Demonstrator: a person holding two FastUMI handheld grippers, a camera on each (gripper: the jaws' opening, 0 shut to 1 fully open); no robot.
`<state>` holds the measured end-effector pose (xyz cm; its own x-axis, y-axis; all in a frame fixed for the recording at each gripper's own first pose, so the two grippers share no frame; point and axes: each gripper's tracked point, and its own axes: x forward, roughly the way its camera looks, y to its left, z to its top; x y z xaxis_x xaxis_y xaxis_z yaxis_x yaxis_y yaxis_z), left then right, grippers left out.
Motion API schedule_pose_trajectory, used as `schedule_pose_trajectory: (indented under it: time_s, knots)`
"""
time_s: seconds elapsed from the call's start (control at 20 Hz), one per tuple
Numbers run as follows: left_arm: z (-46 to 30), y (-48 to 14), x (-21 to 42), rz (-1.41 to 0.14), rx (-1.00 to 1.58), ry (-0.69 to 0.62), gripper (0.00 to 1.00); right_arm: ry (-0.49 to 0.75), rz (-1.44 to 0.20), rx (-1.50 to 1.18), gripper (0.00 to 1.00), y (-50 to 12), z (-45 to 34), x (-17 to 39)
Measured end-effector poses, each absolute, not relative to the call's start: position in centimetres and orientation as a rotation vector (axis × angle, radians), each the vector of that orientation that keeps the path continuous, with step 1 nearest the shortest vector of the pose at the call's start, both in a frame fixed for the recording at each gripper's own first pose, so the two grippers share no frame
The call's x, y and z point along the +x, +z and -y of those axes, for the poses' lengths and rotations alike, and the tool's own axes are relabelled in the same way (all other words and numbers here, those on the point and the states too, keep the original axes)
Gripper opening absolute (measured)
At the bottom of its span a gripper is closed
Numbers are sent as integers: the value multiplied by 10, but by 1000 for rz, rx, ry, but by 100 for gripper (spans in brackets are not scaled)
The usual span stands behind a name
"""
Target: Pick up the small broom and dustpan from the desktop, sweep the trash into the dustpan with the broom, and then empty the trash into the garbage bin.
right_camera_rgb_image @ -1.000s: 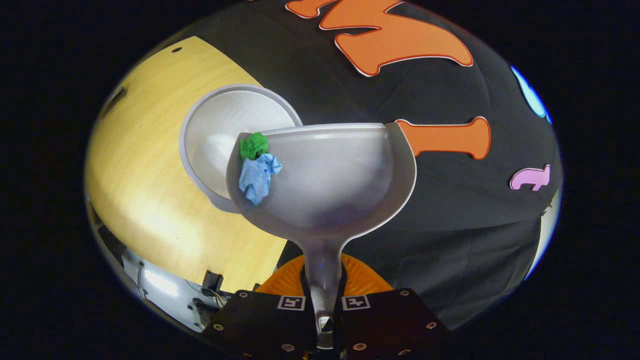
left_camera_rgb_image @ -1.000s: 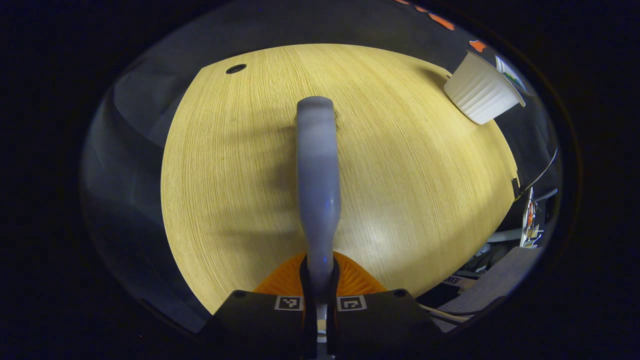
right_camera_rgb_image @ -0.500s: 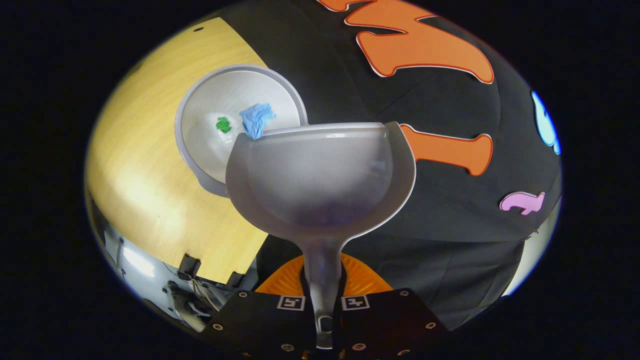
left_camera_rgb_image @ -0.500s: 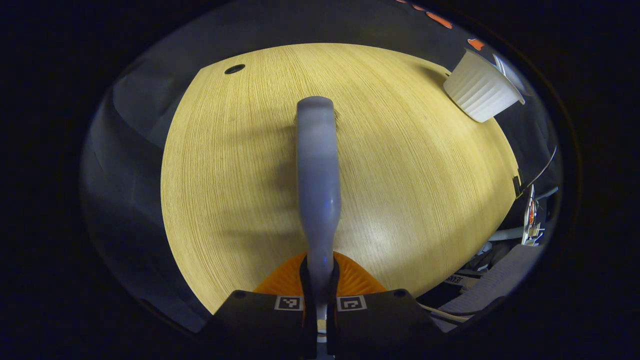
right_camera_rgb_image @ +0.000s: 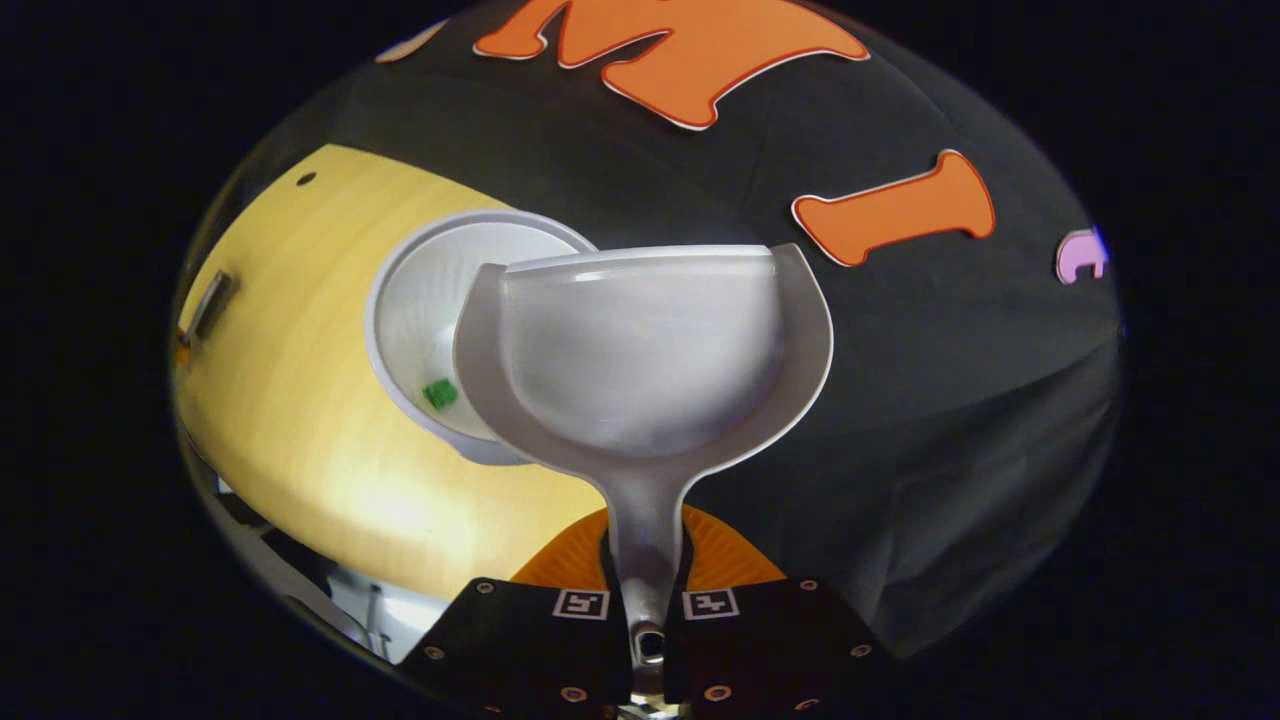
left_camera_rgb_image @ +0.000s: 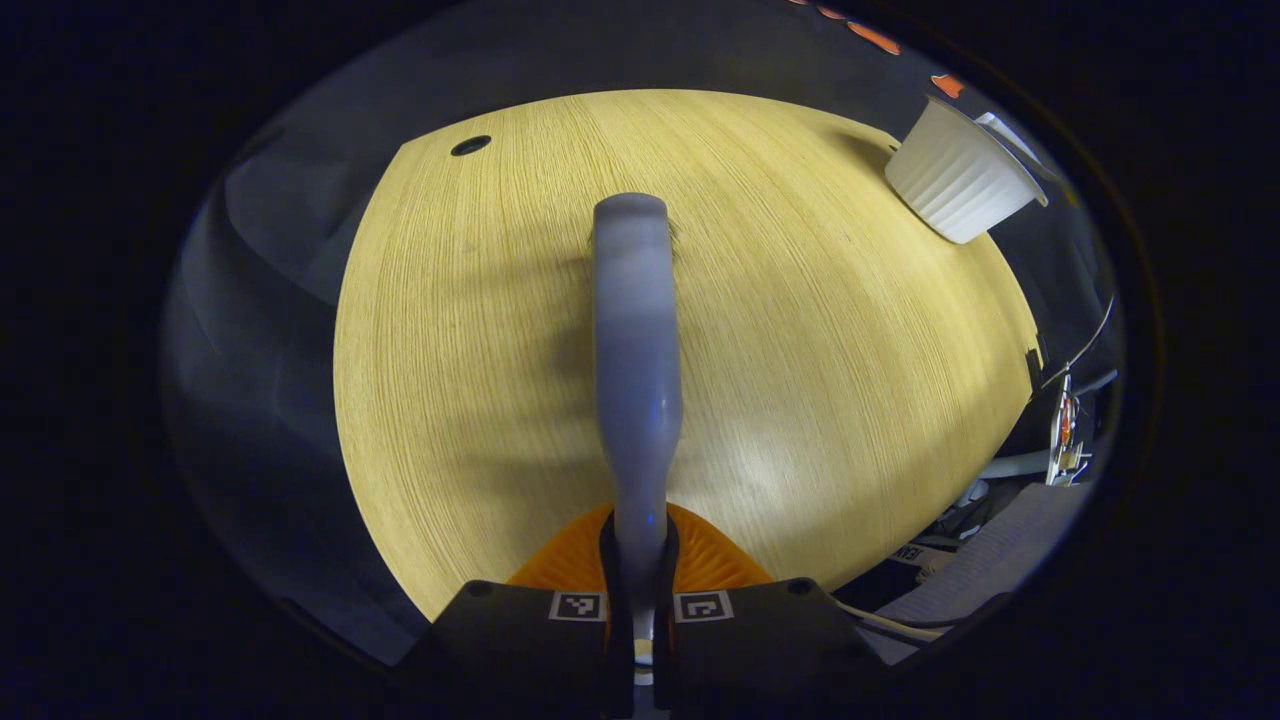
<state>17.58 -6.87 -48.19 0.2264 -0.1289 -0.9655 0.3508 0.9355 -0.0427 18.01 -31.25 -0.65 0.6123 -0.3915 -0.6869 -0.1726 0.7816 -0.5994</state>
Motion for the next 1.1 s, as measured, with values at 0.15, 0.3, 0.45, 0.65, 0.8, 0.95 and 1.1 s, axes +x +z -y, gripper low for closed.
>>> schedule_pose_trajectory:
  time_s: [0.15,0.3,0.45,0.65,0.8,0.95,1.1]
  knots:
    - [62,-478,176,-1289,200,-326,11,-91,-879,-549,13,-7,300,183]
    - [53,-475,174,-1278,201,-321,11,-22,-850,-435,12,-4,286,185]
    - [43,-475,169,-1269,199,-316,11,44,-816,-379,12,-3,279,189]
    - [32,-494,171,-1275,173,-313,11,134,-790,-332,12,-7,273,189]
    - [34,-477,165,-1270,171,-300,11,209,-793,-312,12,-9,266,191]
    - [29,-480,160,-1269,163,-288,10,290,-815,-278,12,-13,263,190]
    - [29,-481,162,-1270,145,-272,11,329,-863,-264,12,-13,261,186]
